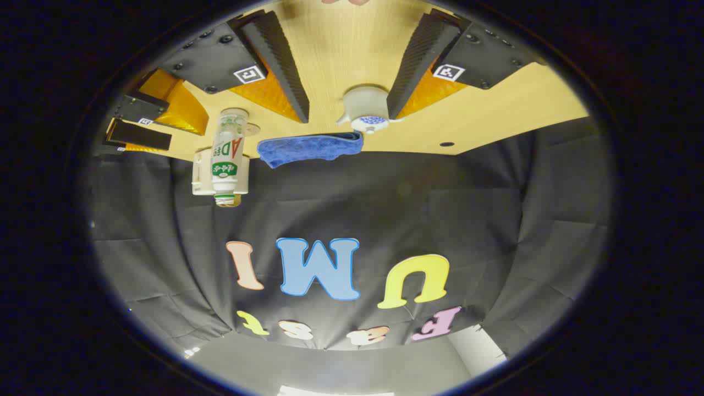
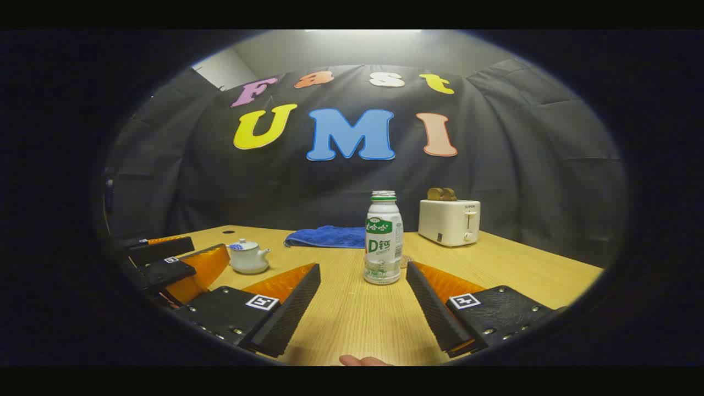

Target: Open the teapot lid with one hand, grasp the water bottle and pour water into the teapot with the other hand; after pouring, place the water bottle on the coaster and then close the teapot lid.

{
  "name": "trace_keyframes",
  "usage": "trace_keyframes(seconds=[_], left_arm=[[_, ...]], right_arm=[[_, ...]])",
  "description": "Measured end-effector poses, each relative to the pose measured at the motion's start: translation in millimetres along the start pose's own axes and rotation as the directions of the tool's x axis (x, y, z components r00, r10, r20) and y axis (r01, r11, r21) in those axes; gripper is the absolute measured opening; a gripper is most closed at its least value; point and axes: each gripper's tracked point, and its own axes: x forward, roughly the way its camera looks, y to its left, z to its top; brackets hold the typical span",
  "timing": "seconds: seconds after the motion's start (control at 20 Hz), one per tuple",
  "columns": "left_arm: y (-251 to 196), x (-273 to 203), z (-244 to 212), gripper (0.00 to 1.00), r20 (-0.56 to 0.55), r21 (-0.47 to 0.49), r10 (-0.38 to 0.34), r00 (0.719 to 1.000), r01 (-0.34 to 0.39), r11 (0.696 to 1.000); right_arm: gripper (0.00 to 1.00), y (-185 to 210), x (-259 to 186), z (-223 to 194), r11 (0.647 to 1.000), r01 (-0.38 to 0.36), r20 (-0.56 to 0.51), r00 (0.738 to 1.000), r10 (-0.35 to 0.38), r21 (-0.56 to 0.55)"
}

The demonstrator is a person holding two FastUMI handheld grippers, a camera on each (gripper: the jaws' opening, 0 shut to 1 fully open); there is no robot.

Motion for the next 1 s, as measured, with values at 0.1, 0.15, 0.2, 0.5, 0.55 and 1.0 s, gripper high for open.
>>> trace_keyframes(seconds=[0.1, 0.15, 0.2, 0.5, 0.55, 1.0], left_arm=[[-0.8, -0.1, 1.0, 0.99, 0.002, 0.0, -0.009, 1.0, 0.009, 1.0], [2.7, 0.1, 0.7, 0.99, -0.005, 0.005, 0.004, 1.0, -0.004, 1.0], [5.3, -0.2, 0.8, 0.95, -0.013, 0.016, 0.013, 1.0, -0.013, 1.0], [9.0, 5.1, 10.8, 0.99, 0.001, -0.047, -0.013, 1.0, 0.013, 0.999], [15.3, 11.0, 16.3, 0.98, 0.013, -0.029, -0.002, 1.0, 0.003, 1.0], [43.1, 128.6, -15.9, 0.99, -0.125, 0.024, 0.003, 0.992, 0.0, 1.0]], right_arm=[[0.97, -1.0, 1.7, -0.1, 1.0, 0.002, -0.003, 1.0, -0.002, 0.005], [0.97, 1.0, 2.3, -1.4, 1.0, -0.005, -0.012, 1.0, 0.006, 0.013], [0.96, 2.0, 2.5, -0.1, 1.0, -0.013, -0.021, 1.0, 0.013, 0.027], [0.97, 25.7, 2.6, 9.1, 0.996, -0.088, -0.022, 0.996, 0.088, -0.014], [0.97, 25.0, 5.3, 9.2, 0.996, -0.091, -0.028, 0.995, 0.091, -0.008], [0.97, 12.0, 14.7, 18.4, 0.997, -0.072, -0.02, 0.997, 0.072, -0.008]])
